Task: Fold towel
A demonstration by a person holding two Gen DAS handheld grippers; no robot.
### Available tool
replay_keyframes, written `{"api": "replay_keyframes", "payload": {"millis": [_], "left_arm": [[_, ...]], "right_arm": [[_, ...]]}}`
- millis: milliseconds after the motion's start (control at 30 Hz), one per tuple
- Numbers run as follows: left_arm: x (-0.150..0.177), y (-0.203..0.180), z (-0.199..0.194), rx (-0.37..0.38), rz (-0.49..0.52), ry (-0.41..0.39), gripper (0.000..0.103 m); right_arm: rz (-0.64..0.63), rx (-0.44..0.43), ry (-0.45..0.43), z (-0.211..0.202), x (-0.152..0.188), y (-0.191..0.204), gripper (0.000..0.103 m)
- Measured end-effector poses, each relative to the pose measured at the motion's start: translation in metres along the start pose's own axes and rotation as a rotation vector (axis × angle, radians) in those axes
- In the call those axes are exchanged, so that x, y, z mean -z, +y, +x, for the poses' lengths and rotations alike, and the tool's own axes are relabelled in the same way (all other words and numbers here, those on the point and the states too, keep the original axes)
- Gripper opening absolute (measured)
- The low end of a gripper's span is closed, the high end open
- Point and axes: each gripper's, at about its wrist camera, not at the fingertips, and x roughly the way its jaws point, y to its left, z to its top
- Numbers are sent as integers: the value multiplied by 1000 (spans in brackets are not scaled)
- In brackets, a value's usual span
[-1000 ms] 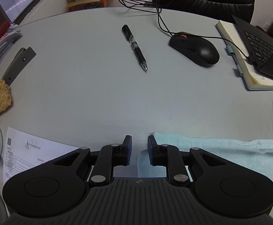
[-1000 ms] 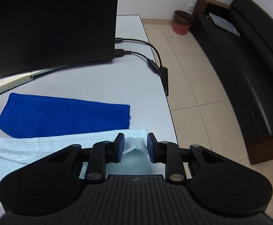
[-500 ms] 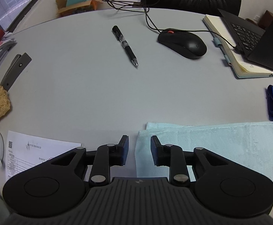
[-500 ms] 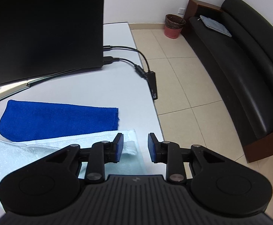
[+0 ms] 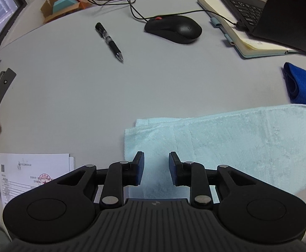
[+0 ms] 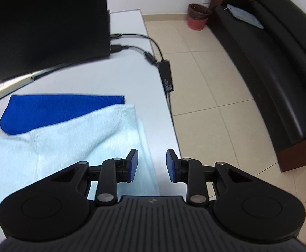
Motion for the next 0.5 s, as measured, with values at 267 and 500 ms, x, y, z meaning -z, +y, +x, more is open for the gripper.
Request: {"api": "replay_keyframes", "payload": {"millis": [267,500], "left_arm": [[4,-9,3,18,18,28,30],[8,-15,8,44,41,57,30]], "right_arm": [[3,-35,53,9,13,0,31],[7,-74,59,14,13,-4,36]]}}
